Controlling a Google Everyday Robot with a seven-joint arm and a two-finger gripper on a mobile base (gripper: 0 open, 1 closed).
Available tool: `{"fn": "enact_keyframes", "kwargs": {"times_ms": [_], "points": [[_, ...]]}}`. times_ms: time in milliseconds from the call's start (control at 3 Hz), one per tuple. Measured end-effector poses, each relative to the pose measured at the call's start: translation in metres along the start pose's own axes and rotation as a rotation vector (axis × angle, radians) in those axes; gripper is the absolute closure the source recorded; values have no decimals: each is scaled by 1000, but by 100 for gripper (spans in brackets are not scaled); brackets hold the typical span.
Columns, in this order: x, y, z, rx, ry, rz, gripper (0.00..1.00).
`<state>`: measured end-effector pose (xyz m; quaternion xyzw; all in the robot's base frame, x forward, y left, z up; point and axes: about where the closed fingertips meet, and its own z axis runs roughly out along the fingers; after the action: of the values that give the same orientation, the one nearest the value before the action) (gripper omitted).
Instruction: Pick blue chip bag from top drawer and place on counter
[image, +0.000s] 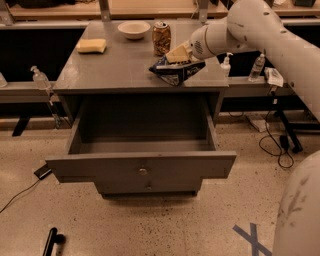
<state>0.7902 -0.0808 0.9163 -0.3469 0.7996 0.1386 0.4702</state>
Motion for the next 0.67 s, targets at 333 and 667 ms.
{"fn": "enact_keyframes", "kwargs": {"times_ms": [333, 667], "points": [[1, 2, 3, -4, 2, 0, 0], [1, 2, 3, -5, 2, 0, 0]]}}
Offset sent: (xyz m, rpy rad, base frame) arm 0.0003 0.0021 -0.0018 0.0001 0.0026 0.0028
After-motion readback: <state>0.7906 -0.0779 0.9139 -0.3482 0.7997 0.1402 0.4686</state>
